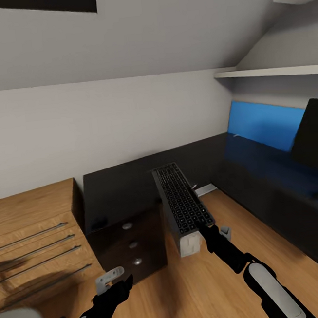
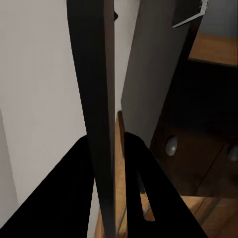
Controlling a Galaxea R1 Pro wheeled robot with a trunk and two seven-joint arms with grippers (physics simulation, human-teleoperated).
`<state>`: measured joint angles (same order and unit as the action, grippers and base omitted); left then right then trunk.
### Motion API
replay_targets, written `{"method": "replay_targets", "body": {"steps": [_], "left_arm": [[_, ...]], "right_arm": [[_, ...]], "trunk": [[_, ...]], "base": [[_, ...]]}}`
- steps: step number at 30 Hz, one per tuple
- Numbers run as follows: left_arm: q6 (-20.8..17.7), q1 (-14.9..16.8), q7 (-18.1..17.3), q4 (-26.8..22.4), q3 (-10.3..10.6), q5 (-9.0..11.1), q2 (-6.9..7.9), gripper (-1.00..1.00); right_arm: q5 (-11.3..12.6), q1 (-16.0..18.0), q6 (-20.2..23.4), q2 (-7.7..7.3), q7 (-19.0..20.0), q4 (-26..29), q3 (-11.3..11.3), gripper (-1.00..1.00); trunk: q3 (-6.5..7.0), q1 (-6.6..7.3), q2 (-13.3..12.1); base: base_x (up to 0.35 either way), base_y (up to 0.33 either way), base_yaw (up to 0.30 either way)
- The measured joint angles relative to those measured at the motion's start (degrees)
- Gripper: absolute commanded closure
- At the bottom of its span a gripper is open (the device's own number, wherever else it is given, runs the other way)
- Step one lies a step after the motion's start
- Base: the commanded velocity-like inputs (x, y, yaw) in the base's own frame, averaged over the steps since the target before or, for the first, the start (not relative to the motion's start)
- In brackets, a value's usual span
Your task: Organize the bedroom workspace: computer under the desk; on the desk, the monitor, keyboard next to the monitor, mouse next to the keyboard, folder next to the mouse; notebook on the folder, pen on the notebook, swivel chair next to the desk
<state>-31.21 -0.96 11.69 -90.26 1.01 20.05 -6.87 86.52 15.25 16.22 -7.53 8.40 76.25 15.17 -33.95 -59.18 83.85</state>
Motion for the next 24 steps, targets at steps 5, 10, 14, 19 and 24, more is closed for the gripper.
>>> {"method": "replay_targets", "body": {"steps": [5,10,14,19,24], "left_arm": [[-0.16,0.0,-0.03,0.17,0.01,0.07,0.01,-1.0],[-0.17,-0.01,-0.01,0.18,0.0,0.06,0.01,-1.0],[-0.17,-0.01,-0.02,0.18,0.0,0.07,0.01,-1.0],[-0.17,-0.01,-0.05,0.18,0.0,0.09,0.01,-1.0],[-0.23,-0.01,-0.06,0.18,0.27,0.08,0.01,-1.0]], "right_arm": [[-0.06,0.0,-1.4,-0.12,-0.05,-0.03,-0.12,1.0],[0.05,0.01,-1.31,-0.18,0.03,-0.04,-0.11,1.0],[0.12,0.01,-1.29,-0.21,0.06,-0.04,-0.11,1.0],[0.22,0.01,-1.4,-0.16,0.15,-0.04,-0.05,1.0],[0.07,0.01,-1.57,-0.09,0.06,-0.63,-0.09,1.0]], "trunk": [[-0.03,0.01,0.0],[-0.09,0.02,0.0],[-0.1,0.02,0.0],[-0.1,0.02,0.0],[-0.1,0.02,0.0]], "base": [[-0.06,0.072,-0.265],[-0.004,0.004,-0.044],[0.0,0.0,-0.003],[0.0,0.0,0.0],[0.0,0.0,-0.036]]}}
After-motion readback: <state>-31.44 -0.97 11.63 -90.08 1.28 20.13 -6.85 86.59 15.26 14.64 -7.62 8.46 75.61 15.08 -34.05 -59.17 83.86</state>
